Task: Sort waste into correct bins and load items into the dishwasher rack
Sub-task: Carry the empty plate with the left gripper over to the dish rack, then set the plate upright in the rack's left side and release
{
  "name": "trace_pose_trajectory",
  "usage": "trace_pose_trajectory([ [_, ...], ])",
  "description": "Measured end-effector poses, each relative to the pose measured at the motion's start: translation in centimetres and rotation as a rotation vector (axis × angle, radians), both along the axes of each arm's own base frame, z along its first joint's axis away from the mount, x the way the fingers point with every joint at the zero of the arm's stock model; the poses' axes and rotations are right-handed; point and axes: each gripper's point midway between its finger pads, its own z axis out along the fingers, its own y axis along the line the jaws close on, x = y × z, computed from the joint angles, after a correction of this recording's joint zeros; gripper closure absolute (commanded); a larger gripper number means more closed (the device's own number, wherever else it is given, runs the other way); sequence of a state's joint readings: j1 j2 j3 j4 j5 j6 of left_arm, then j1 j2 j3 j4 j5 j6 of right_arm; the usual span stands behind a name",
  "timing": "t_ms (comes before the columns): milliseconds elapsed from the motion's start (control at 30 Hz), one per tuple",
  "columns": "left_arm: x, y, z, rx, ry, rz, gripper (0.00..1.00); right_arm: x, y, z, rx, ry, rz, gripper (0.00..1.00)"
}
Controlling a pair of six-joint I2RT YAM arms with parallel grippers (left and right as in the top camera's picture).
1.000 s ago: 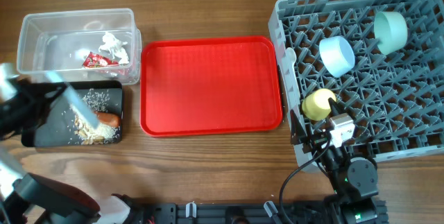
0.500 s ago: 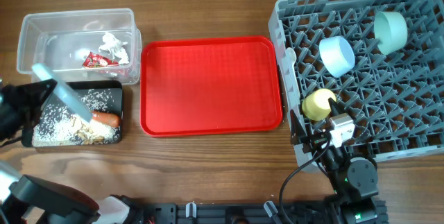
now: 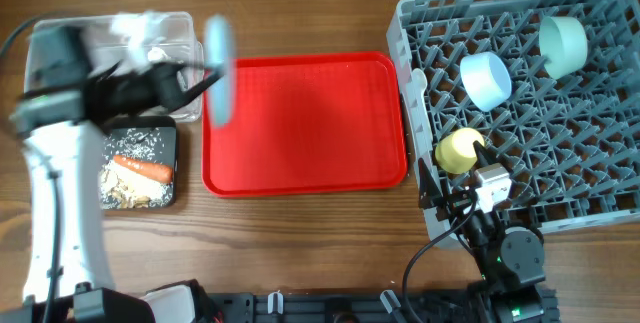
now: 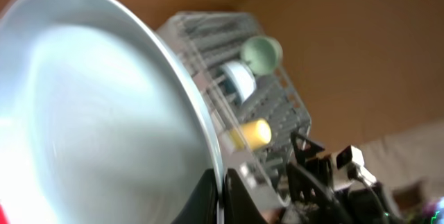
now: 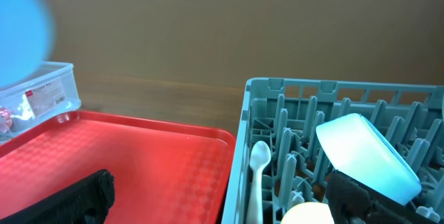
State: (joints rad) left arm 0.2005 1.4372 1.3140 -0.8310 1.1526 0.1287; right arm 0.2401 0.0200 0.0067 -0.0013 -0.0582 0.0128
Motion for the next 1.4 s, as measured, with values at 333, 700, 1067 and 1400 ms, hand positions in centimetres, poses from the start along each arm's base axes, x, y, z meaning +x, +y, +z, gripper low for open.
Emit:
trace_pose_trajectory([
  [333, 3.4, -21.0, 5.8, -0.213, -0.220, -0.212, 0.96, 0.0, 0.0, 0.0, 0.000, -0.001, 0.000, 0.00],
  [700, 5.9, -31.1, -0.3, -0.416, 0.154, 0.032, 0.96, 0.0, 0.0, 0.0, 0.000, -0.001, 0.000, 0.00],
  [1067, 7.9, -30.1, -5.5, -0.432, 0.495, 0.294, 0.59, 0.0, 0.0, 0.0, 0.000, 0.000, 0.000, 0.00],
  [1400, 6.9, -27.1, -12.0, -0.163, 0.598, 0.355, 0.00, 0.0, 0.0, 0.0, 0.000, 0.000, 0.000, 0.00],
])
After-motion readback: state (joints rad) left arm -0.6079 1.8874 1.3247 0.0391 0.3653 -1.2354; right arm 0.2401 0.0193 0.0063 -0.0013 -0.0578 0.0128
